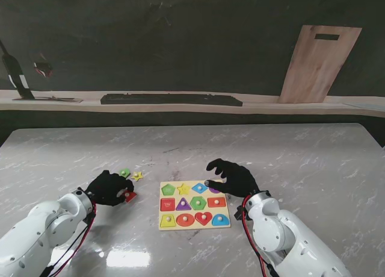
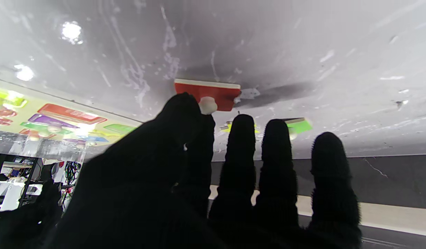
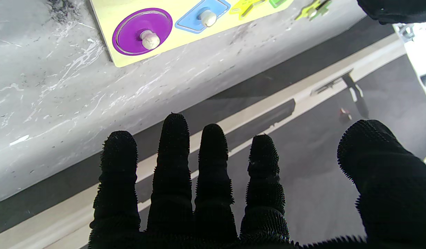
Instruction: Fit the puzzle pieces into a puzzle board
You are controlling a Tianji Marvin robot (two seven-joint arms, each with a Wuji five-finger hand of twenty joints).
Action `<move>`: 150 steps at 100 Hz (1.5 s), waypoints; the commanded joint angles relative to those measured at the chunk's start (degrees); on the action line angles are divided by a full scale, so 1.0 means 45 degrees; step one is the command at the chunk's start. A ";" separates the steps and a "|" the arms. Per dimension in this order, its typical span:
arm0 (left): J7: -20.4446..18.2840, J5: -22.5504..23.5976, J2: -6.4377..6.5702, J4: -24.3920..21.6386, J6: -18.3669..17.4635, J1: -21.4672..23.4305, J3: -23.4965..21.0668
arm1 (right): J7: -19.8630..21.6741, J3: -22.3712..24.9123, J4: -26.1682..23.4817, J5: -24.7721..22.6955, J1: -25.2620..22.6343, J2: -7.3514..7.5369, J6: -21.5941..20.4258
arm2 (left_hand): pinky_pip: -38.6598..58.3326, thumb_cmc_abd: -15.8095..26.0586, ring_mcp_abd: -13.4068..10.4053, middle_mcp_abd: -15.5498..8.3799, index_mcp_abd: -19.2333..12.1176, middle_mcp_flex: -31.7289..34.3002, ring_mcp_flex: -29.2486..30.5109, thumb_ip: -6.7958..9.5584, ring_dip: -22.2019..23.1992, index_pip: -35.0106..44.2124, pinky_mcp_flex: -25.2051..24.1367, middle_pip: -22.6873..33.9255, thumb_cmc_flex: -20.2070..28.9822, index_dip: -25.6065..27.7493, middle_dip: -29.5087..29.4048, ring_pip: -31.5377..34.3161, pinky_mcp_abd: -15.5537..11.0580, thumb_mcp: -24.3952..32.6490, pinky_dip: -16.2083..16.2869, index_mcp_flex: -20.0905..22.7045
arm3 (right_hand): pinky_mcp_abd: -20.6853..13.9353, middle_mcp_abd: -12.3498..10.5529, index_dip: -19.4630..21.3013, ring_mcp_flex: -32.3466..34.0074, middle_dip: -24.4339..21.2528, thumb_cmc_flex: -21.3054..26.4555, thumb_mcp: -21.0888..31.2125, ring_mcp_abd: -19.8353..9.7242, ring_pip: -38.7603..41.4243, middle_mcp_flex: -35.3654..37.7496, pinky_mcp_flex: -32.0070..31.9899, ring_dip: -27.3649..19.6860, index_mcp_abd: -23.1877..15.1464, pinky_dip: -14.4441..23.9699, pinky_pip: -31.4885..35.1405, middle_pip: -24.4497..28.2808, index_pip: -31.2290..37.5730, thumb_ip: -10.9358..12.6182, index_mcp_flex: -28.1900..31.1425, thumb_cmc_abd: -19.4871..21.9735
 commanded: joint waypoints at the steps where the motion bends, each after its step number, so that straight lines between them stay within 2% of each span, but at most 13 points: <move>1: -0.0009 0.0005 0.0043 0.0122 0.0063 -0.0059 0.0100 | 0.0043 -0.0047 -0.0041 -0.0001 -0.0050 -0.0009 0.0027 | 0.0297 -0.0337 -0.0499 -0.0161 -0.0242 0.0030 0.0307 -0.0116 0.0241 0.0273 -0.0003 0.0144 0.0264 0.0164 0.0198 0.0227 -0.1215 0.0279 0.0143 -0.0113 | 0.0030 -0.0360 0.0141 0.0287 0.0113 -0.0336 0.0004 -0.0223 0.0192 0.0460 -0.0024 0.0149 -0.0408 0.0210 0.0229 0.0224 0.0071 0.0428 0.0163 0.0206; 31: 0.0314 0.0128 0.0059 0.0484 0.0243 -0.0284 0.0434 | 0.0018 -0.0054 -0.0018 -0.0006 -0.0038 -0.0014 0.0047 | 0.0448 -0.0744 -0.0525 -0.0155 -0.0295 0.0777 0.0673 -0.0433 0.0294 0.1037 0.0193 0.0112 0.0655 0.0368 0.1322 0.0483 -0.1203 0.0210 0.0113 0.0017 | 0.0023 -0.0367 0.0138 0.0292 0.0115 -0.0333 0.0014 -0.0237 0.0193 0.0460 -0.0027 0.0147 -0.0388 0.0210 0.0227 0.0228 0.0074 0.0430 0.0162 0.0212; 35: 0.0363 0.0087 0.0048 0.0532 0.0283 -0.0308 0.0477 | 0.0021 -0.0057 -0.0011 -0.0009 -0.0035 -0.0014 0.0050 | 0.0511 -0.0814 -0.0509 -0.0145 -0.0282 0.1086 0.0787 -0.0550 0.0252 0.1318 0.0225 -0.0235 0.0790 0.0204 0.1768 0.0559 -0.1170 0.0154 0.0092 0.0051 | 0.0017 -0.0368 0.0137 0.0292 0.0114 -0.0330 0.0013 -0.0258 0.0188 0.0467 -0.0025 0.0145 -0.0405 0.0210 0.0228 0.0227 0.0073 0.0430 0.0174 0.0213; 52: 0.0471 -0.0004 0.0024 0.0630 0.0372 -0.0367 0.0605 | 0.0033 -0.0062 -0.0014 0.0000 -0.0036 -0.0013 0.0076 | 0.0655 -0.0879 -0.0552 -0.0198 -0.0307 0.1697 0.1083 -0.0789 0.0204 0.1754 0.0371 -0.0556 0.1181 0.0025 0.2001 0.0690 -0.1142 -0.0128 0.0134 0.0214 | 0.0023 -0.0367 0.0137 0.0292 0.0114 -0.0324 0.0014 -0.0237 0.0191 0.0465 -0.0029 0.0146 -0.0387 0.0210 0.0226 0.0226 0.0078 0.0429 0.0180 0.0203; 70: 0.0488 -0.0116 0.0007 0.0724 0.0344 -0.0452 0.0690 | 0.0020 -0.0058 0.0011 -0.0069 -0.0026 -0.0003 0.0045 | 0.0710 -0.0546 -0.0507 -0.0219 -0.0409 0.2038 0.1164 -0.0847 0.0184 0.2212 0.0399 -0.0915 0.1621 -0.0265 0.2275 0.0791 -0.1126 -0.0873 0.0156 0.0266 | 0.0020 -0.0369 0.0135 0.0289 0.0114 -0.0322 0.0004 -0.0232 0.0192 0.0475 -0.0027 0.0146 -0.0390 0.0210 0.0226 0.0227 0.0073 0.0427 0.0177 0.0202; 104: 0.0424 -0.0245 -0.0009 0.0735 0.0206 -0.0534 0.0665 | 0.0069 -0.0065 0.0030 -0.0046 -0.0018 0.0004 0.0021 | 0.0996 0.0089 -0.0345 -0.0068 -0.0292 0.3268 0.1900 -0.0755 0.0218 0.3032 0.0801 -0.1330 0.2062 -0.0556 0.2583 0.1233 -0.0889 -0.1645 0.0299 0.1152 | 0.0020 -0.0357 0.0136 0.0290 0.0113 -0.0318 0.0001 -0.0228 0.0192 0.0466 -0.0032 0.0144 -0.0405 0.0211 0.0230 0.0224 0.0075 0.0430 0.0180 0.0217; 136: 0.0186 -0.0420 -0.0003 0.0931 0.0286 -0.0754 0.0972 | 0.0038 -0.0037 0.0010 -0.0066 -0.0041 0.0002 0.0032 | 0.1325 -0.0296 -0.0251 0.0154 -0.0014 0.3857 0.2495 -0.0709 0.0366 0.3436 0.1293 -0.1053 0.1861 -0.0781 0.2624 0.1821 -0.0679 -0.1069 0.0458 0.1512 | 0.0026 -0.0359 0.0137 0.0275 0.0112 -0.0310 -0.0004 -0.0227 0.0183 0.0462 -0.0046 0.0141 -0.0415 0.0208 0.0222 0.0220 0.0078 0.0431 0.0197 0.0222; 150: 0.0213 -0.0502 -0.0016 0.1061 0.0395 -0.0842 0.1155 | 0.0033 -0.0029 0.0004 -0.0078 -0.0048 0.0003 0.0042 | 0.1623 -0.1111 -0.0170 0.0238 0.0142 0.4456 0.3117 -0.0712 0.0936 0.4046 0.1840 -0.0702 0.1351 -0.0852 0.2903 0.2475 -0.0485 0.0139 0.0594 0.1719 | 0.0030 -0.0349 0.0139 0.0267 0.0111 -0.0308 -0.0003 -0.0236 0.0180 0.0468 -0.0041 0.0140 -0.0403 0.0208 0.0223 0.0220 0.0081 0.0433 0.0206 0.0225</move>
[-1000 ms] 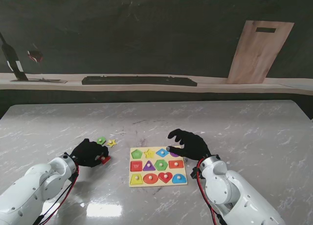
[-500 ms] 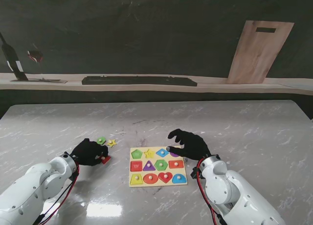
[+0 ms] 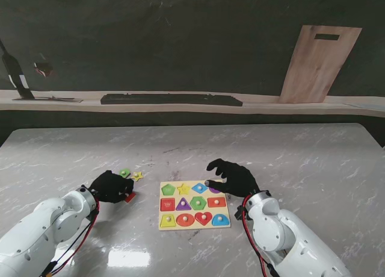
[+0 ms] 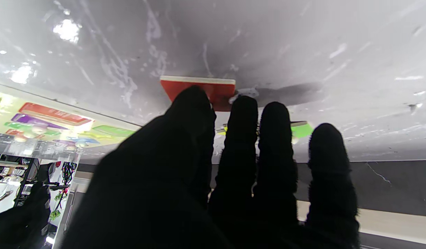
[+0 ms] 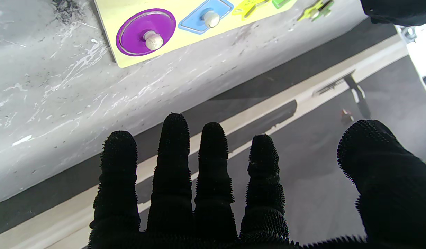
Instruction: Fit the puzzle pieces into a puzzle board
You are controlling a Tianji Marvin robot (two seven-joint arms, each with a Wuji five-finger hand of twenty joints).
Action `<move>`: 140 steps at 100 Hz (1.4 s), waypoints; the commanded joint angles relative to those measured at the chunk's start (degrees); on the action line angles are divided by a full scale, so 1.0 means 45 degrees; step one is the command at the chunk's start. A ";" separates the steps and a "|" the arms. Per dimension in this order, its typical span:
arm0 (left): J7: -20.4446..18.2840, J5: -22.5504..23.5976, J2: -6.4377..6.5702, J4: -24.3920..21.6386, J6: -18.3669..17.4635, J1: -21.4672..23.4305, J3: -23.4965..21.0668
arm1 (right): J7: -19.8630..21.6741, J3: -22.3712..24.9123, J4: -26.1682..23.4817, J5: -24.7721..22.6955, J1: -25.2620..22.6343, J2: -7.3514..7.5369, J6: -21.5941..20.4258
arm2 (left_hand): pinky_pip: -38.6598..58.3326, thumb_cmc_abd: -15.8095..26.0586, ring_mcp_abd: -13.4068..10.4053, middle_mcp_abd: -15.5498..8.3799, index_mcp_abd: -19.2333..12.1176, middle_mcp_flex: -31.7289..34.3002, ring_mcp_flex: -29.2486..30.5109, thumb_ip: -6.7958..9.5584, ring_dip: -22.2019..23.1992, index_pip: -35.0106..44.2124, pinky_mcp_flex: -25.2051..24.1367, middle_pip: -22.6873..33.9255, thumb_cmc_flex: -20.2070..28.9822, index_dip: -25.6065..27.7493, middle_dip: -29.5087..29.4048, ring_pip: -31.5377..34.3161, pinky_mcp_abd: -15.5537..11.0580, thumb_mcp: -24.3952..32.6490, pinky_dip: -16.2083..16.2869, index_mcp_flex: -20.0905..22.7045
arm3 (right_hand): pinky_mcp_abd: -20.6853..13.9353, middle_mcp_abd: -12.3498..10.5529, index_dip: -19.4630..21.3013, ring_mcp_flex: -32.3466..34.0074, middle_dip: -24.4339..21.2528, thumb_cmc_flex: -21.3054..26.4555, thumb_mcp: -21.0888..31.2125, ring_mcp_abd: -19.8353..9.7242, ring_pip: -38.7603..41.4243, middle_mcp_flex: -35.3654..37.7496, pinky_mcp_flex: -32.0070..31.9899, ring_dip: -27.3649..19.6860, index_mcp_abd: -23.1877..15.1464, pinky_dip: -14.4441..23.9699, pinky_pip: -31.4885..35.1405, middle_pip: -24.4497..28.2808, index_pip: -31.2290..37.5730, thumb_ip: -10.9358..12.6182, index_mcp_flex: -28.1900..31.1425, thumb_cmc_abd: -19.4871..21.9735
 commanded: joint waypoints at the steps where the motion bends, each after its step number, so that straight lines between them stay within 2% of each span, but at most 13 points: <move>1: -0.0024 -0.0016 -0.0028 0.0201 0.0088 0.0016 0.0159 | -0.0008 -0.0025 -0.0046 -0.0057 -0.0087 -0.0001 0.0000 | 0.0505 -0.0642 -0.0120 0.0120 -0.0004 0.0621 0.0505 -0.0413 0.0408 0.0932 0.0252 0.0216 -0.0027 -0.0201 0.0165 0.0456 -0.0483 0.0891 0.0294 0.0714 | 0.0030 -0.0343 0.0139 0.0264 0.0111 -0.0310 -0.0004 -0.0240 0.0176 0.0183 -0.0043 0.0139 -0.0410 0.0208 0.0220 0.0195 0.0080 0.0432 0.0192 0.0221; 10: 0.0426 0.0034 -0.0056 0.0393 0.0188 -0.0076 0.0347 | -0.0008 -0.0016 -0.0058 -0.0055 -0.0097 -0.0001 -0.0001 | 0.0652 -0.1141 -0.0128 0.0085 -0.0067 0.0894 0.0841 -0.0459 0.0651 0.1258 0.0544 0.0247 -0.0338 -0.0276 0.0269 0.0640 -0.0416 0.1552 0.0331 0.0803 | 0.0027 -0.0348 0.0140 0.0277 0.0110 -0.0319 -0.0008 -0.0230 0.0183 0.0192 -0.0046 0.0142 -0.0407 0.0208 0.0219 0.0195 0.0082 0.0431 0.0202 0.0227; 30: 0.0509 0.0053 -0.0050 0.0526 0.0279 -0.0152 0.0552 | -0.0039 0.0030 -0.0080 -0.0068 -0.0132 -0.0001 -0.0045 | 0.0856 -0.1671 -0.0134 0.0155 0.0193 0.1331 0.1487 -0.0651 0.0750 0.1753 0.1156 0.0654 -0.0883 -0.0388 0.0219 0.1034 -0.0221 0.2576 0.0320 0.0979 | 0.0025 -0.0341 0.0140 0.0266 0.0109 -0.0307 -0.0009 -0.0223 0.0173 0.0197 -0.0046 0.0138 -0.0466 0.0208 0.0220 0.0192 0.0083 0.0431 0.0253 0.0221; 52: 0.0542 0.0028 -0.0085 0.0350 0.0349 -0.0074 0.0444 | -0.0052 0.0066 -0.0101 -0.0028 -0.0153 -0.0008 -0.0085 | 0.0995 -0.1933 -0.0101 0.0249 0.0379 0.1434 0.1762 -0.0592 0.0757 0.1994 0.1405 0.1132 -0.1318 -0.0057 0.0272 0.1357 -0.0072 0.3441 0.0328 0.0941 | 0.0033 -0.0326 0.0144 0.0273 0.0105 -0.0301 -0.0008 -0.0228 0.0175 0.0193 -0.0055 0.0140 -0.0493 0.0206 0.0213 0.0181 0.0082 0.0431 0.0267 0.0221; 89: 0.0268 -0.0206 -0.0215 -0.0594 0.0740 0.0407 -0.0038 | -0.0064 0.0151 -0.0161 0.0033 -0.0209 -0.0014 -0.0151 | 0.1089 -0.2165 -0.0068 0.0345 0.0484 0.1474 0.2088 -0.0142 0.0782 0.2311 0.1835 0.1737 -0.1880 0.0341 0.0352 0.1796 0.0040 0.4392 0.0264 0.0875 | 0.0030 -0.0343 0.0146 0.0263 0.0106 -0.0295 -0.0019 -0.0222 0.0173 0.0194 -0.0050 0.0142 -0.0492 0.0207 0.0214 0.0181 0.0072 0.0431 0.0266 0.0257; 110: 0.0255 -0.0183 -0.0271 -0.1131 0.0939 0.0605 -0.0227 | -0.0047 0.0155 -0.0136 0.0051 -0.0194 -0.0011 -0.0226 | 0.1392 -0.2473 -0.0006 0.0520 0.0777 0.1682 0.2483 -0.0213 0.0522 0.2468 0.2253 0.2410 -0.2098 0.0212 -0.0035 0.2236 0.0266 0.4687 0.0276 0.1127 | 0.0028 -0.0328 0.0147 0.0255 0.0104 -0.0285 -0.0027 -0.0213 0.0167 0.0200 -0.0060 0.0141 -0.0535 0.0205 0.0206 0.0178 0.0067 0.0433 0.0292 0.0243; 140: -0.0461 -0.0432 -0.0339 -0.2148 0.1453 0.0853 -0.0294 | 0.0030 0.0122 -0.0086 0.0235 -0.0158 -0.0021 -0.0413 | 0.1607 -0.2519 -0.0014 0.0590 0.0938 0.1728 0.2631 -0.0212 0.0397 0.2498 0.2416 0.2768 -0.2130 0.0223 -0.0116 0.2504 0.0348 0.4768 0.0341 0.1172 | 0.0023 -0.0327 0.0153 0.0247 0.0103 -0.0273 -0.0038 -0.0206 0.0165 0.0191 -0.0066 0.0142 -0.0535 0.0205 0.0198 0.0173 0.0056 0.0433 0.0285 0.0259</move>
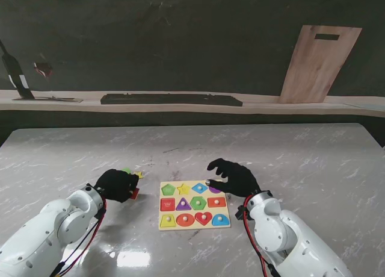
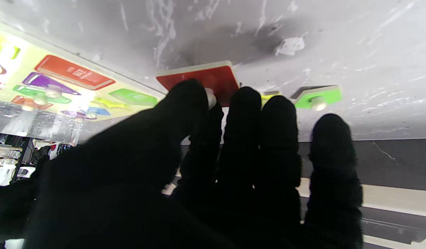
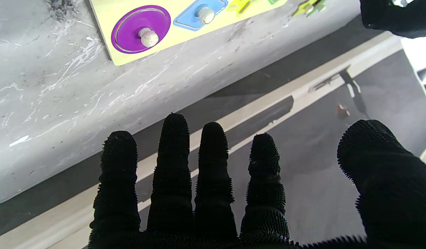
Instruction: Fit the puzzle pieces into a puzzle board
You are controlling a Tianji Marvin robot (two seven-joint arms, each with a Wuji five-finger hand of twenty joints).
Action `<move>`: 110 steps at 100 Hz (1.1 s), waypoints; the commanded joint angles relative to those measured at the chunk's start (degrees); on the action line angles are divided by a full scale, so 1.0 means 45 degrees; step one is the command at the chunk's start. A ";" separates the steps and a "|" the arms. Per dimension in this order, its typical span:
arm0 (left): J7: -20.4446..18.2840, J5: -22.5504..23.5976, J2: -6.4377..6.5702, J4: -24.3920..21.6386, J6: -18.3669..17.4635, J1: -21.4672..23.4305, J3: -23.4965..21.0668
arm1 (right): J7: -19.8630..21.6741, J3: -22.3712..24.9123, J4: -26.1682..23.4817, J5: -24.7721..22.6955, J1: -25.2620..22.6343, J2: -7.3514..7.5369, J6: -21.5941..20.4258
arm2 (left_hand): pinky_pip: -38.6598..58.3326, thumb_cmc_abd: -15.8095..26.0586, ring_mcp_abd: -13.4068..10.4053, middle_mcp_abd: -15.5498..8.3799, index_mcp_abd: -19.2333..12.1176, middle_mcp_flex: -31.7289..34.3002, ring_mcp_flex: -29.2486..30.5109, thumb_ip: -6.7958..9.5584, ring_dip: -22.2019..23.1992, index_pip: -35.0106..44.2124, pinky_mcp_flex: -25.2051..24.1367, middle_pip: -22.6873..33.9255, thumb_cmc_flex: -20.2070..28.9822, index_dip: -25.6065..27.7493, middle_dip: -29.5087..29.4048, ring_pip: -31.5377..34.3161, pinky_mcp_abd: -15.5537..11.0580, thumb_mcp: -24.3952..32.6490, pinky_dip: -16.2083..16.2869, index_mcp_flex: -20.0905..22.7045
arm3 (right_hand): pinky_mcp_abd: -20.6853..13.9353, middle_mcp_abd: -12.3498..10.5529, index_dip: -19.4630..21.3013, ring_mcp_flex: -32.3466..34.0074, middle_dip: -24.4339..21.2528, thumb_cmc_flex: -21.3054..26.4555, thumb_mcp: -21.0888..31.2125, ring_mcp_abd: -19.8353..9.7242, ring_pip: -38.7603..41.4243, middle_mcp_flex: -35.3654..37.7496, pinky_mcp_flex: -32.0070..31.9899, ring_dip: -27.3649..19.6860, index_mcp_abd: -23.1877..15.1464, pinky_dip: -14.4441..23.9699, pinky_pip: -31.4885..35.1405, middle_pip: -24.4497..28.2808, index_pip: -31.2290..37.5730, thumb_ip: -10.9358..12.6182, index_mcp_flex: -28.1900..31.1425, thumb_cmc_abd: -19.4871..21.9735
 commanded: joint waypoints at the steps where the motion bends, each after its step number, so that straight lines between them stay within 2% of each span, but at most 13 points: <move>1: -0.0141 -0.0277 -0.0118 -0.0340 0.0295 0.0038 0.0089 | 0.0037 -0.0050 -0.0050 0.0035 -0.0056 -0.0021 -0.0124 | 0.0559 -0.0289 -0.0052 0.0578 0.0154 0.0280 0.0468 -0.0198 -0.0089 0.0769 0.0090 0.0412 0.0012 0.0288 -0.0046 0.0412 0.0351 0.0771 0.0326 0.0398 | 0.0021 -0.0318 0.0153 0.0263 0.0105 -0.0275 -0.0040 -0.0220 0.0172 0.0211 -0.0066 0.0144 -0.0429 0.0205 0.0197 0.0182 0.0056 0.0433 0.0144 0.0263; 27: -0.0504 -0.1271 -0.0353 -0.0857 0.1625 -0.0303 0.0972 | -0.0013 -0.0012 0.0011 -0.0043 -0.0057 0.0001 -0.0576 | 0.0779 -0.0300 0.0127 0.0710 0.0302 0.0147 0.0337 -0.0067 -0.0163 0.0773 -0.0062 0.0687 -0.0009 0.0566 0.0002 0.0661 0.0516 0.0960 0.0482 0.0292 | 0.0034 -0.0305 0.0152 0.0218 0.0101 -0.0263 -0.0069 -0.0207 0.0152 0.0174 -0.0098 0.0136 -0.0419 0.0203 0.0185 0.0169 0.0039 0.0434 0.0117 0.0287; 58: -0.0894 -0.2365 -0.0618 -0.1371 0.3457 -0.0813 0.2252 | -0.0242 0.0333 0.0022 -0.0057 -0.0252 -0.0010 -0.1038 | 0.0933 -0.0345 0.0266 0.0890 0.0467 0.0157 0.0364 -0.0096 -0.0241 0.0701 -0.0044 0.0844 0.0005 0.0670 -0.0001 0.0867 0.0690 0.1087 0.0628 0.0352 | 0.0045 -0.0299 0.0153 0.0194 0.0099 -0.0207 -0.0126 -0.0185 0.0151 0.0154 -0.0117 0.0137 -0.0407 0.0199 0.0185 0.0164 0.0025 0.0443 0.0116 0.0325; 86: -0.0693 -0.3386 -0.0955 -0.1322 0.5105 -0.1380 0.3526 | -0.0496 0.0717 -0.0122 0.0259 -0.0546 -0.0088 -0.1351 | 0.1021 -0.0263 0.0395 0.1030 0.0653 0.0074 0.0320 -0.0070 -0.0296 0.0656 -0.0091 0.0984 0.0067 0.0859 0.0049 0.1024 0.0844 0.1096 0.0766 0.0264 | 0.0047 -0.0298 0.0160 0.0187 0.0103 -0.0184 -0.0184 -0.0182 0.0164 0.0147 -0.0129 0.0141 -0.0390 0.0197 0.0192 0.0173 0.0026 0.0449 0.0115 0.0389; 110: -0.0783 -0.3845 -0.1088 -0.1195 0.5905 -0.1667 0.4166 | -0.0515 0.0836 -0.0204 0.0475 -0.0657 -0.0121 -0.1406 | 0.1047 -0.0227 0.0471 0.1096 0.0715 0.0028 0.0271 -0.0078 -0.0329 0.0628 -0.0167 0.1057 0.0125 0.0935 0.0063 0.1104 0.0900 0.1061 0.0849 0.0231 | 0.0043 -0.0293 0.0164 0.0184 0.0103 -0.0154 -0.0228 -0.0178 0.0169 0.0153 -0.0129 0.0141 -0.0392 0.0196 0.0198 0.0176 0.0030 0.0456 0.0146 0.0451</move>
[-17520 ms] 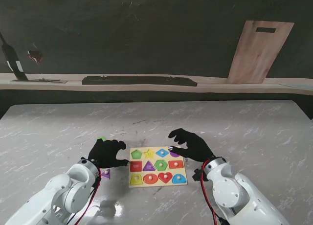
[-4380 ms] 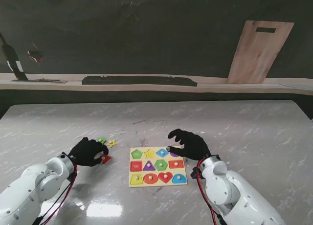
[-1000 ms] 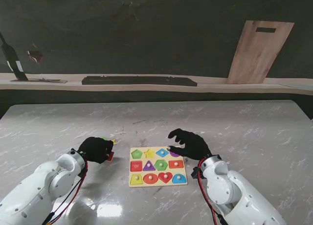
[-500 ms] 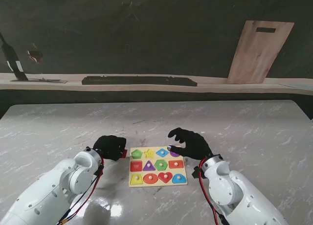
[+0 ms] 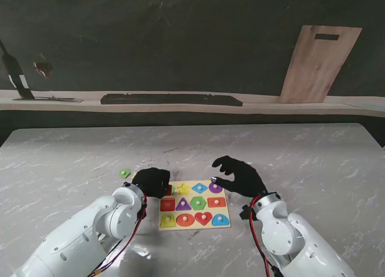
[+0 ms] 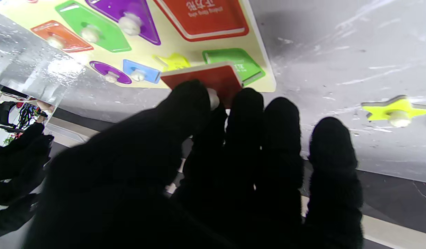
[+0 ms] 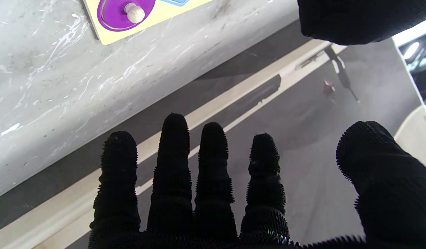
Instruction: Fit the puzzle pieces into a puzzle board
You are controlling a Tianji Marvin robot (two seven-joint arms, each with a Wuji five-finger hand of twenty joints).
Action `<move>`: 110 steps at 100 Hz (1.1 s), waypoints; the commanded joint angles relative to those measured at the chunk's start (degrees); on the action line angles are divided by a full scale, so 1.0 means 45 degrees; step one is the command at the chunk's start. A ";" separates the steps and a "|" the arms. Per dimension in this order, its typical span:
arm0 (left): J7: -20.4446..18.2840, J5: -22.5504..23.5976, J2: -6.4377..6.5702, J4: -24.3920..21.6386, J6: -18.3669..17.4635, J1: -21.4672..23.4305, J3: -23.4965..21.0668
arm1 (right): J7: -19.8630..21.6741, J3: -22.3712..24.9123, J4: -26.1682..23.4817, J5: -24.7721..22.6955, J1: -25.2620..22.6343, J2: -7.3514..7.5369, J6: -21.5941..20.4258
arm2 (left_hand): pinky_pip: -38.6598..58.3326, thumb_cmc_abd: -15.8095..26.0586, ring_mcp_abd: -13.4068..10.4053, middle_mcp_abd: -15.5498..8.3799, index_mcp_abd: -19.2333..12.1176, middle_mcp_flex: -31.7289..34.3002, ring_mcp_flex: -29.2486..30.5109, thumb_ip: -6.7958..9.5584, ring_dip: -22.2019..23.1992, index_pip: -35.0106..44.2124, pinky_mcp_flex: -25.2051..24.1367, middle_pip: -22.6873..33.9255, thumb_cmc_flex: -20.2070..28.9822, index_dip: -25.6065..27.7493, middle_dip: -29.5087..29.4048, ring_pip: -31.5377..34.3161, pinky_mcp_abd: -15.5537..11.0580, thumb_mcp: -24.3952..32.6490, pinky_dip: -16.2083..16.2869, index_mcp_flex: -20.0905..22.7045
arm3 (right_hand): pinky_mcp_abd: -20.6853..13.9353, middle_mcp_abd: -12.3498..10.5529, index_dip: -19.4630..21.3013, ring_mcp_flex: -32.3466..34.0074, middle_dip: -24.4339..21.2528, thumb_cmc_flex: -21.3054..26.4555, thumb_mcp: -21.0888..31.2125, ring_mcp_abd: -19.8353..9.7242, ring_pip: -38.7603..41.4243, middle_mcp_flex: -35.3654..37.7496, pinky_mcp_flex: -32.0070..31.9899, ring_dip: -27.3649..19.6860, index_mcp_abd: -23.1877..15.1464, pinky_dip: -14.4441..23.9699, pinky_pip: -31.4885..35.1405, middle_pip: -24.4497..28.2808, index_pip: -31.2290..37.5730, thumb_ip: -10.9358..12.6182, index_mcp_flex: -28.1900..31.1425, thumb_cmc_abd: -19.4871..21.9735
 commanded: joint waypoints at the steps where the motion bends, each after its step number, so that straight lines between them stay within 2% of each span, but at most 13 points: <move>1: -0.0106 -0.0123 -0.0118 0.0001 0.0136 -0.0055 0.0152 | -0.0038 0.0001 -0.0117 0.0030 -0.0115 -0.0071 -0.0052 | 0.0555 -0.0120 0.0180 0.0919 0.0210 0.0026 0.0268 -0.0080 -0.0165 0.0603 -0.0097 0.0420 0.0128 0.0319 0.0070 0.0478 0.0904 0.0766 0.0333 0.0230 | 0.0043 -0.0291 0.0164 0.0185 0.0103 -0.0158 -0.0238 -0.0178 0.0170 0.0153 -0.0109 0.0141 -0.0388 0.0196 0.0197 0.0177 0.0031 0.0456 0.0146 0.0311; 60: -0.0661 0.0109 0.0018 0.0121 0.0415 -0.0169 0.0903 | -0.0050 0.0113 -0.0240 0.0067 -0.0203 -0.0075 -0.0091 | 0.0519 0.0005 0.0207 0.0862 0.0156 -0.0123 0.0096 0.0048 -0.0200 0.0606 -0.0303 0.0468 0.0064 0.0515 0.0192 0.0545 0.0857 0.0830 0.0494 0.0092 | 0.0041 -0.0305 0.0167 0.0177 0.0099 -0.0133 -0.0289 -0.0177 0.0166 0.0156 -0.0109 0.0137 -0.0377 0.0191 0.0201 0.0170 0.0014 0.0470 0.0148 0.0332; 91: -0.0661 0.0368 0.0058 0.0189 0.0586 -0.0124 0.1081 | -0.0003 0.0104 -0.0267 0.0103 -0.0201 -0.0072 -0.0057 | 0.0504 0.0007 0.0192 0.0858 0.0159 -0.0125 0.0099 0.0055 -0.0217 0.0615 -0.0309 0.0475 0.0047 0.0529 0.0199 0.0548 0.0861 0.0849 0.0528 0.0073 | 0.0034 -0.0299 0.0173 0.0187 0.0100 -0.0134 -0.0297 -0.0178 0.0174 0.0160 -0.0111 0.0140 -0.0386 0.0188 0.0200 0.0170 0.0018 0.0472 0.0157 0.0346; 110: -0.0674 0.0165 0.0014 0.0272 0.0796 -0.0175 0.1268 | -0.0008 0.0085 -0.0252 0.0103 -0.0175 -0.0076 -0.0028 | 0.0511 -0.0028 0.0235 0.0886 0.0210 -0.0116 0.0104 0.0043 -0.0221 0.0627 -0.0313 0.0486 0.0050 0.0529 0.0197 0.0573 0.0902 0.0856 0.0564 0.0102 | 0.0038 -0.0299 0.0171 0.0177 0.0098 -0.0131 -0.0302 -0.0171 0.0169 0.0159 -0.0101 0.0138 -0.0386 0.0190 0.0208 0.0167 0.0010 0.0472 0.0152 0.0339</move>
